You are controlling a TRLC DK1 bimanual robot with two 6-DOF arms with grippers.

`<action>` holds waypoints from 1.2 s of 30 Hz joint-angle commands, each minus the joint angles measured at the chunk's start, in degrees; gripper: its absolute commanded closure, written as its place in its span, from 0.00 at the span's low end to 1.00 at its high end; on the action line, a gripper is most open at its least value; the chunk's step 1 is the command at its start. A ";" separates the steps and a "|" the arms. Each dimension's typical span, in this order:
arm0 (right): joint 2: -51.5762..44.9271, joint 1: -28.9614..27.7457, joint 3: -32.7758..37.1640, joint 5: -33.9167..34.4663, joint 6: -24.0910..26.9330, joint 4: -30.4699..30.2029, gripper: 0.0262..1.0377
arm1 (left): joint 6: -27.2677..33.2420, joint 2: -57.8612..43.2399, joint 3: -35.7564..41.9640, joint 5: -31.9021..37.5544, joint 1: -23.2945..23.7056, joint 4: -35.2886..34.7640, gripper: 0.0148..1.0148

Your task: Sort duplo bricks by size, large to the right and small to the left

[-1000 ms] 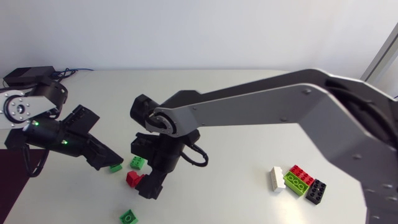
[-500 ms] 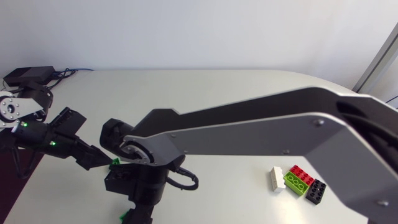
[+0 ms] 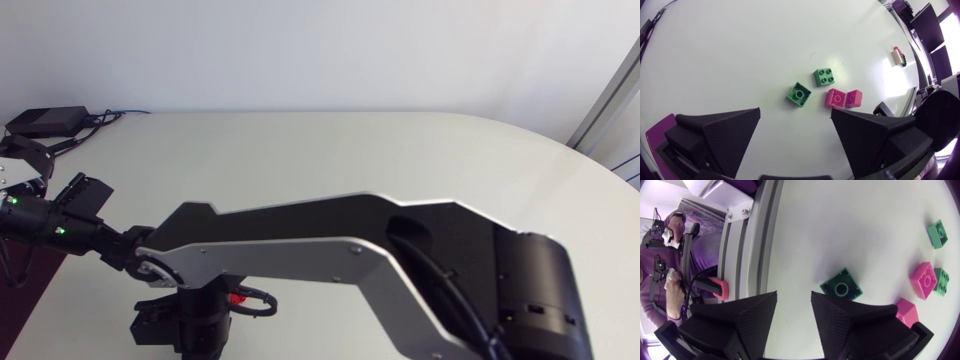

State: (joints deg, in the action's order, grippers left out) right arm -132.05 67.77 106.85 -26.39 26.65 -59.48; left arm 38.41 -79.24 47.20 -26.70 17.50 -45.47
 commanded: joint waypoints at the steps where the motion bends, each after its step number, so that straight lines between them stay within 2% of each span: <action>1: -3.13 1.31 3.81 0.03 1.21 -1.78 0.53 | 1.75 -1.18 1.32 -0.72 0.87 -0.67 0.03; 7: -8.58 0.17 10.93 5.83 -3.10 -1.60 0.53 | 2.28 -1.44 1.93 -0.72 2.54 -0.67 0.03; 18: -7.61 -2.46 10.31 10.92 -4.07 2.44 0.53 | 2.63 -1.35 1.32 -0.81 1.93 -0.85 0.03; 20: -5.59 -2.82 9.78 10.92 -4.33 2.44 0.53 | 2.02 -2.32 0.26 -0.64 0.70 1.70 0.03; 23: -0.49 -3.26 5.56 10.84 -4.33 2.79 0.53 | 0.17 -7.24 0.26 1.83 -0.89 7.68 0.03; 28: 8.47 -2.90 -4.89 10.84 -5.12 4.90 0.53 | -2.29 -19.55 4.48 3.23 -4.22 10.93 0.03; 32: 13.04 -2.29 -13.16 10.75 -5.91 7.36 0.53 | -3.78 -22.71 5.01 3.14 -6.95 12.60 0.03; 36: 14.80 -2.64 -17.64 10.75 -6.44 9.47 0.53 | -6.07 -23.50 4.83 2.70 -10.82 14.01 0.03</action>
State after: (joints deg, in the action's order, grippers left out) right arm -117.36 65.23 92.29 -16.03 21.63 -50.57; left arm 34.37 -100.99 51.66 -23.66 8.56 -31.48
